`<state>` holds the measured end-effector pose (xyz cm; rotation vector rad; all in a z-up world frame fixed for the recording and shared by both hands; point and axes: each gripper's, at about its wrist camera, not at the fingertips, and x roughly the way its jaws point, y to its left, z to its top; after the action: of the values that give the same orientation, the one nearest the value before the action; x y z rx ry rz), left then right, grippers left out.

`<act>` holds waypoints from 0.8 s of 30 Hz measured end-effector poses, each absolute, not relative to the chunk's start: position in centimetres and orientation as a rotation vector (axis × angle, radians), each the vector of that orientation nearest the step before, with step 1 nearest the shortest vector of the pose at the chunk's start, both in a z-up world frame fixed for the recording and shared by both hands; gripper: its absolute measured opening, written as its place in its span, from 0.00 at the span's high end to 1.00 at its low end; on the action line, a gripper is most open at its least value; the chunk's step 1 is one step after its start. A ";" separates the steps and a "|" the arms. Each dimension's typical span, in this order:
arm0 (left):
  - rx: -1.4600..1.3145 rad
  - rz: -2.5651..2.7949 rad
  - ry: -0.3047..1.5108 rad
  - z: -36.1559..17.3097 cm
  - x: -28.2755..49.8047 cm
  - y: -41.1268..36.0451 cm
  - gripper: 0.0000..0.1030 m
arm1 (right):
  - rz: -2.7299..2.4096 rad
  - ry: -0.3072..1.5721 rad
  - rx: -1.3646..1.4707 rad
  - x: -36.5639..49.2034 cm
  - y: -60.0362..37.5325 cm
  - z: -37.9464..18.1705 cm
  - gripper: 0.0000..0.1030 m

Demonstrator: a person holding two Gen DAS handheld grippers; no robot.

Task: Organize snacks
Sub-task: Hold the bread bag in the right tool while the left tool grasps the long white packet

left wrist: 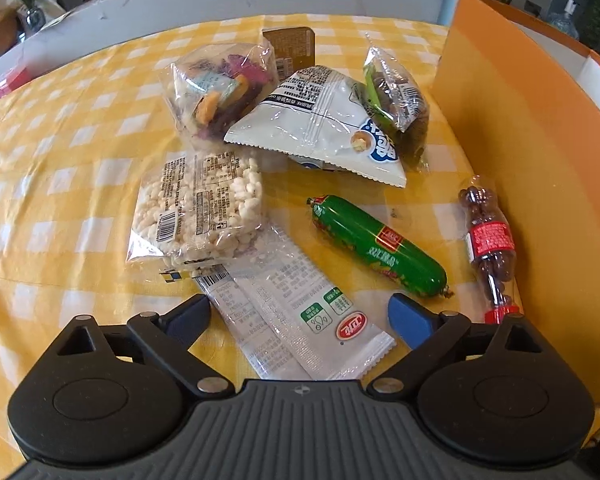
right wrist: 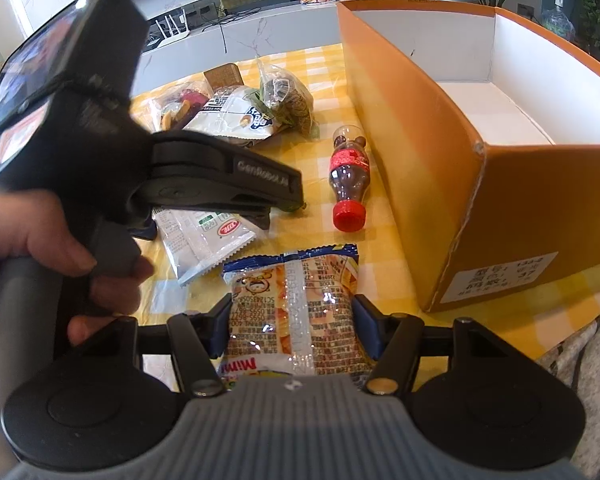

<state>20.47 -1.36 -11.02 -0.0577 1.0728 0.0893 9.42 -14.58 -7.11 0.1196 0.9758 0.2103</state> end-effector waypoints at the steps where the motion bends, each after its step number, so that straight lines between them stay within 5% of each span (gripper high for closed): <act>1: -0.054 0.082 1.066 -11.0 20.3 -1.1 0.00 | 0.211 0.976 0.123 9.4 -14.6 -7.1 0.40; 13: -0.025 0.035 1.052 -10.3 16.0 1.5 0.29 | 0.221 0.979 0.141 9.4 -15.0 -7.1 0.41; 18: -0.005 -0.001 1.059 -10.3 14.1 2.4 0.30 | 0.221 0.978 0.133 9.3 -14.8 -7.1 0.41; 24: -0.034 0.029 1.056 -10.4 14.8 2.6 0.17 | 0.221 0.978 0.124 9.4 -14.7 -7.1 0.41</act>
<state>14.83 2.64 -10.37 -0.0335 1.0563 0.0286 9.41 -14.72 -7.08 0.1245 0.9783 0.2206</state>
